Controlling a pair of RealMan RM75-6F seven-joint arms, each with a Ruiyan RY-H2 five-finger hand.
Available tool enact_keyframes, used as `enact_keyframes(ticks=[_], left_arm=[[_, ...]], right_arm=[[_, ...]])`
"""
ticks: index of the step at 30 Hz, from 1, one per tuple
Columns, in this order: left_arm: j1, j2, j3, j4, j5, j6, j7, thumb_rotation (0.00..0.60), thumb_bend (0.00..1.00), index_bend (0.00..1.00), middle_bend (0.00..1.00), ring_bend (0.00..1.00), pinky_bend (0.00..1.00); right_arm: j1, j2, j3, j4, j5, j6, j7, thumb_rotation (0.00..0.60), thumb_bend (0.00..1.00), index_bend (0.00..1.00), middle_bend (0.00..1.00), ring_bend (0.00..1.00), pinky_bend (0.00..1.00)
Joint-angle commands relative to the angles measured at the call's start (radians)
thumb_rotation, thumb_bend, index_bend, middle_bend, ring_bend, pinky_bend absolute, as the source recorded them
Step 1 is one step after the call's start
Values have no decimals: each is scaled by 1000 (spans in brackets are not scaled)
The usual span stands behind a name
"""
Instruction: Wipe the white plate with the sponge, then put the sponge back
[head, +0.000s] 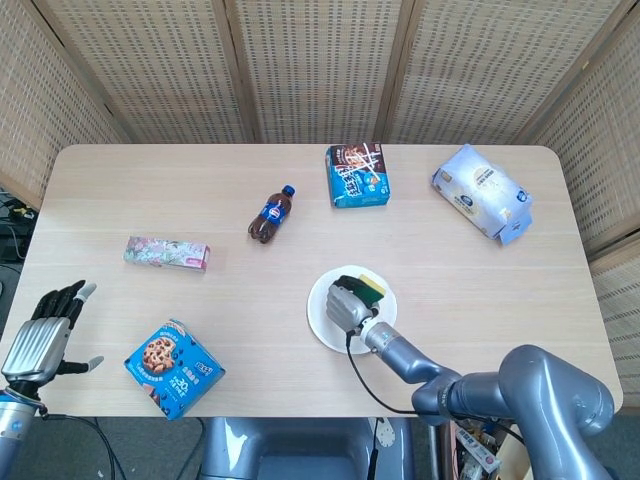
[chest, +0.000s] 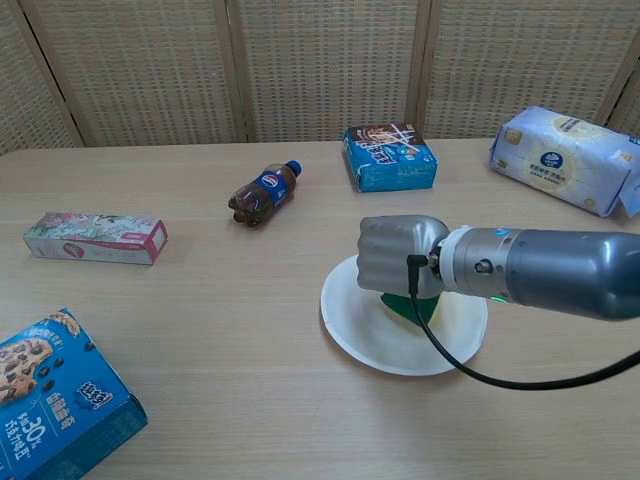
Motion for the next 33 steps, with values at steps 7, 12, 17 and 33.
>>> enact_keyframes(ticks=[7,12,17,33], left_arm=[[0,0,1,0,0,0,-1,600,0,0,0,0,0],[0,1,2,0,2,1,-3,600,0,0,0,0,0],[0,1,4,-1,6,3,-1,600,0,0,0,0,0],[-1,2,7,-6,9,3,-3,600,0,0,0,0,0]], right_arm=[[-11,-34,-21,50,13,-7,-7,600,624,606,593,479,693],[-20,-40,-24,68,10,-2,2,600,624,606,593,479,693],[-26,-44,-37,81,-1,-2,-6,600,624,606,593,479,693],[-3,46,17,-63,-73,84,-26,600,624,606,595,479,695]])
